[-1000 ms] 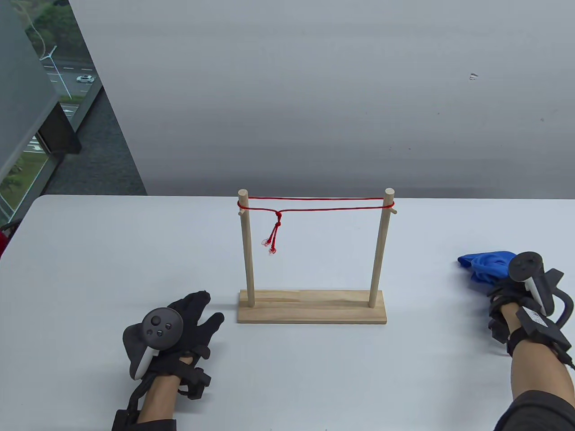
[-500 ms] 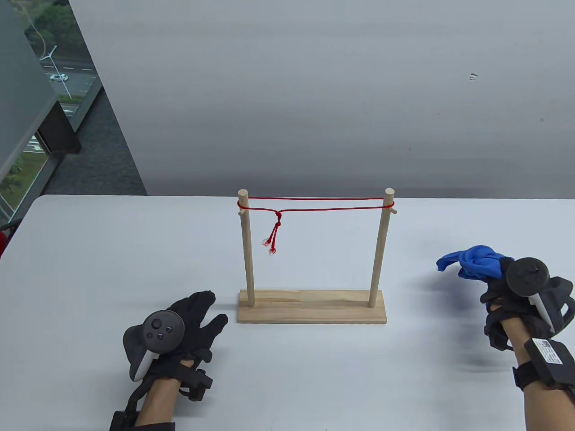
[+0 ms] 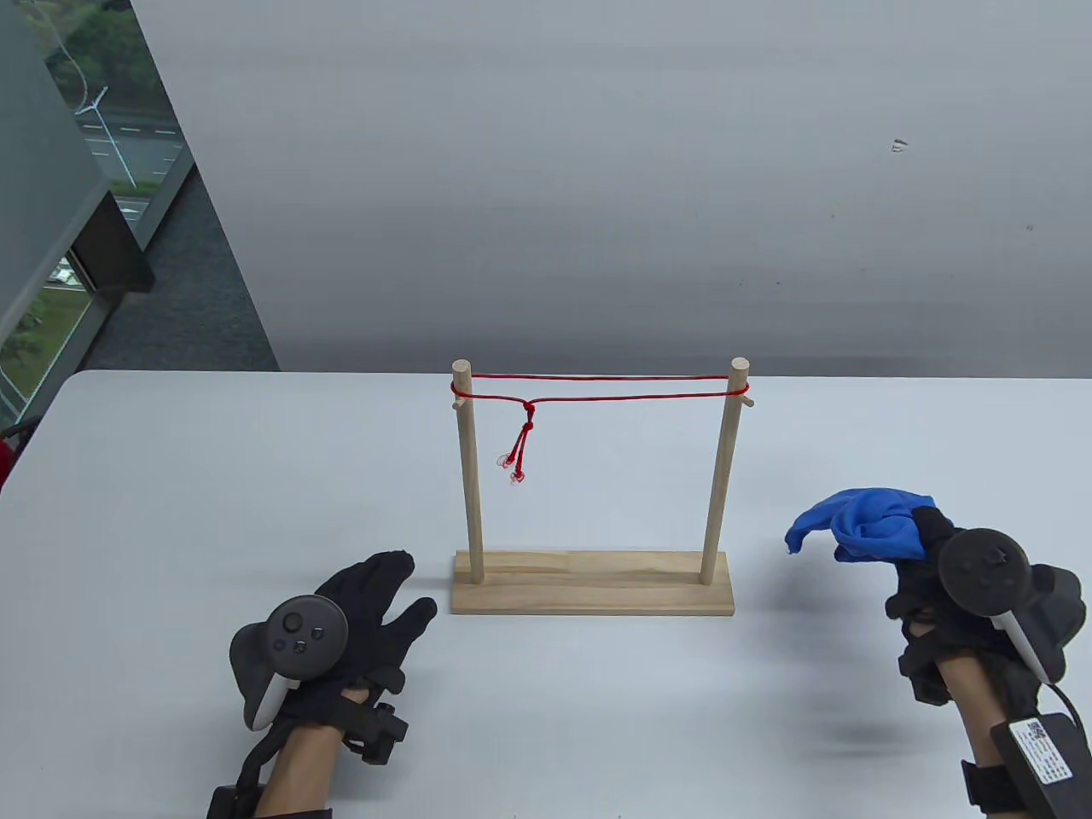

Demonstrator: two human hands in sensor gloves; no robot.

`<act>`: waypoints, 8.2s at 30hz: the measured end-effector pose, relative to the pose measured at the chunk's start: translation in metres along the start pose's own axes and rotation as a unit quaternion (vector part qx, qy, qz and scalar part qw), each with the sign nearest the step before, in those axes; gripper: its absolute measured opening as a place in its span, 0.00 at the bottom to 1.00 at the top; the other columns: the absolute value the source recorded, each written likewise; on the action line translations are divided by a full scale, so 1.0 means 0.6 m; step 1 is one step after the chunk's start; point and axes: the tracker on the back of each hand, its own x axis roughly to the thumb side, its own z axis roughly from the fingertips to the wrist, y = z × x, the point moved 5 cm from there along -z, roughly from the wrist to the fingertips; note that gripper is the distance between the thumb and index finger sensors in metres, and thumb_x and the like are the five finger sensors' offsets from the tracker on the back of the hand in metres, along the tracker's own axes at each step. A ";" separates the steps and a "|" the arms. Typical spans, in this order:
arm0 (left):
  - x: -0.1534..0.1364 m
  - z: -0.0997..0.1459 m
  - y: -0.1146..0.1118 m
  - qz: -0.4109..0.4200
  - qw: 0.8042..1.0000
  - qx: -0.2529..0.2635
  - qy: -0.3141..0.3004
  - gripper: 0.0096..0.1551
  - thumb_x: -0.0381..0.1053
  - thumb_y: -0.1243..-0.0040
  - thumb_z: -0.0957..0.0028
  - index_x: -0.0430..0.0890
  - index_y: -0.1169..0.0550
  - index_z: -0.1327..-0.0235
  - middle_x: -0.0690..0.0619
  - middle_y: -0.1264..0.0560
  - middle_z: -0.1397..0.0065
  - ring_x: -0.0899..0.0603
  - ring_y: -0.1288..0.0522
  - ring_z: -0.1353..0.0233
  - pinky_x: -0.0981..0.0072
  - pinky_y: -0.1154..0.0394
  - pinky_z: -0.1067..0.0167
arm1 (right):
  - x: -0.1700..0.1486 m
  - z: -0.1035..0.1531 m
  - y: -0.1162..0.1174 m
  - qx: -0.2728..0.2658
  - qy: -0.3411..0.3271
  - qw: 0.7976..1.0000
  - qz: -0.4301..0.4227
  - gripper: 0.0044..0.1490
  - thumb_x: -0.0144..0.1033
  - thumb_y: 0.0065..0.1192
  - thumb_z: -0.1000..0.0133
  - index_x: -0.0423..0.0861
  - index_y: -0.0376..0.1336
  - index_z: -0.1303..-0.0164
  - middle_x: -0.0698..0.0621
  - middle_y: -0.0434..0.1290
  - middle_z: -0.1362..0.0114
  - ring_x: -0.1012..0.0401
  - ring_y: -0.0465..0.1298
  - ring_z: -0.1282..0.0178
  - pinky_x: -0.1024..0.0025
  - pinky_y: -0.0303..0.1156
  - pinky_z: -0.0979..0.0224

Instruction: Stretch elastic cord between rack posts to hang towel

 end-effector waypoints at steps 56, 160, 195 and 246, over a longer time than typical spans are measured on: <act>0.161 -0.009 -0.066 0.086 0.979 -0.070 -0.172 0.41 0.62 0.28 0.55 0.58 0.30 0.26 0.49 0.31 0.19 0.36 0.28 0.25 0.33 0.37 0.28 | 0.340 0.156 0.225 0.256 -0.183 0.811 -0.494 0.37 0.44 0.66 0.49 0.40 0.60 0.33 0.37 0.72 0.37 0.48 0.81 0.48 0.44 0.75 0.45; 0.223 -0.069 -0.042 -0.068 0.988 -0.123 -0.066 0.23 0.59 0.29 0.53 0.48 0.13 0.50 0.51 0.10 0.49 0.37 0.15 0.45 0.37 0.28 0.36 | 0.375 0.101 -0.119 -0.151 -0.326 0.877 -0.318 0.26 0.50 0.63 0.49 0.42 0.76 0.58 0.48 0.84 0.62 0.60 0.85 0.73 0.58 0.81 0.60; 0.333 -0.054 0.213 -0.058 0.975 0.155 -0.151 0.23 0.52 0.31 0.53 0.39 0.14 0.53 0.62 0.08 0.75 0.46 0.09 0.69 0.50 0.16 0.55 | 0.290 0.038 -0.164 -0.120 -0.238 0.853 -0.448 0.26 0.38 0.67 0.51 0.33 0.74 0.52 0.49 0.87 0.61 0.57 0.93 0.70 0.58 0.88 0.60; 0.469 -0.207 0.352 -0.055 0.960 0.178 -0.208 0.23 0.53 0.30 0.53 0.42 0.15 0.50 0.60 0.07 0.68 0.45 0.09 0.59 0.48 0.19 0.46 | 0.345 -0.154 -0.263 -0.089 -0.234 0.823 -0.509 0.27 0.36 0.66 0.49 0.35 0.71 0.45 0.46 0.85 0.52 0.51 0.92 0.57 0.54 0.86 0.50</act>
